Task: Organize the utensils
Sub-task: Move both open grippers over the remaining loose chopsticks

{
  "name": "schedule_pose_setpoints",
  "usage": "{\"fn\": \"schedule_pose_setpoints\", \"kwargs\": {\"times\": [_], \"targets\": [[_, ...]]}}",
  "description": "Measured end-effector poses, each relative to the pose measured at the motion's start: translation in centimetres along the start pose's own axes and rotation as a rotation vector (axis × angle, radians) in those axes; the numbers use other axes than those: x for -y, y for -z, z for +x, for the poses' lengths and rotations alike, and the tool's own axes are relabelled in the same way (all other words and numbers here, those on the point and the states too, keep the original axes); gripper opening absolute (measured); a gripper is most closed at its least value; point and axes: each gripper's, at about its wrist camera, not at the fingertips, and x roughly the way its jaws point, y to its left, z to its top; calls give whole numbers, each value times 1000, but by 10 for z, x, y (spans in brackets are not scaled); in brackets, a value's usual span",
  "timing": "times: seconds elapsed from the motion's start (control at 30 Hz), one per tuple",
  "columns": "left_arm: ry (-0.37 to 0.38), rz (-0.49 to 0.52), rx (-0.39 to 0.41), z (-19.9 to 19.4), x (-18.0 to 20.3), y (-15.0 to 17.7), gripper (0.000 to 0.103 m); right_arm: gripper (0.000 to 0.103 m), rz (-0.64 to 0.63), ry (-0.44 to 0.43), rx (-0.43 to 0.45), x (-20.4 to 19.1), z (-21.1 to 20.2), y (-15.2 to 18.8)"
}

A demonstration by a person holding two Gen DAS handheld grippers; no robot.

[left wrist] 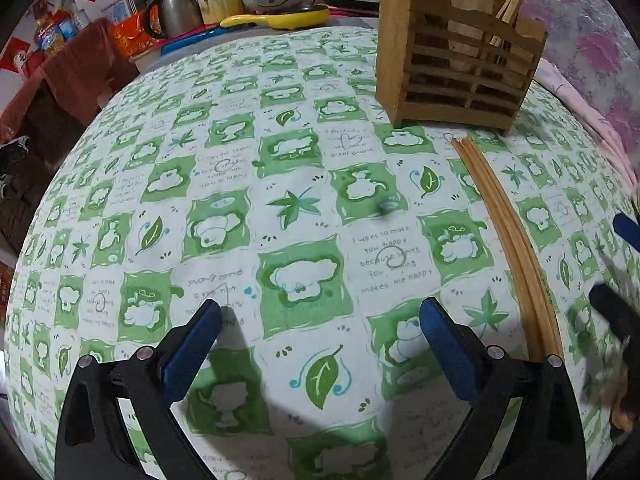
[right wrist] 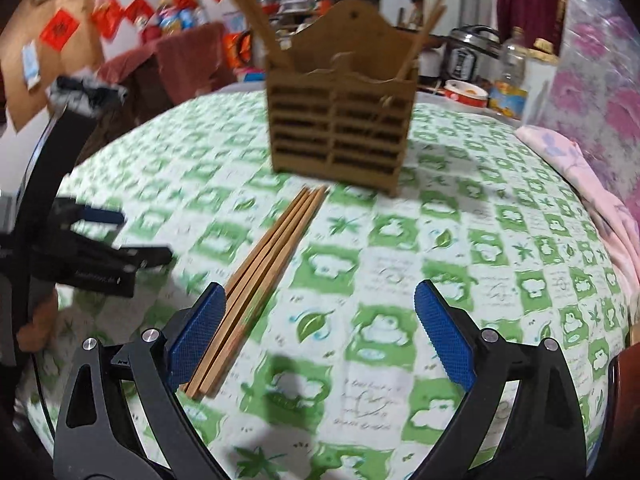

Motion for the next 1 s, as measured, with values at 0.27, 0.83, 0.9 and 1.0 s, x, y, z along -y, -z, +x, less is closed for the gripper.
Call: {"fn": "schedule_pose_setpoints", "kwargs": {"times": [0.27, 0.83, 0.9, 1.0], "targets": [[1, -2, 26, 0, -1, 0, 99, 92, -104, -32, -63, -21, 0, 19], [-1, -2, 31, 2, -1, -1, 99, 94, 149, 33, -54, 56, -12, 29], [-3, 1, 23, 1, -1, -1, 99, 94, 218, 2, -12, 70, -18, 28], [18, 19, 18, -2, 2, -1, 97, 94, 253, 15, 21, 77, -22, 26]]}}
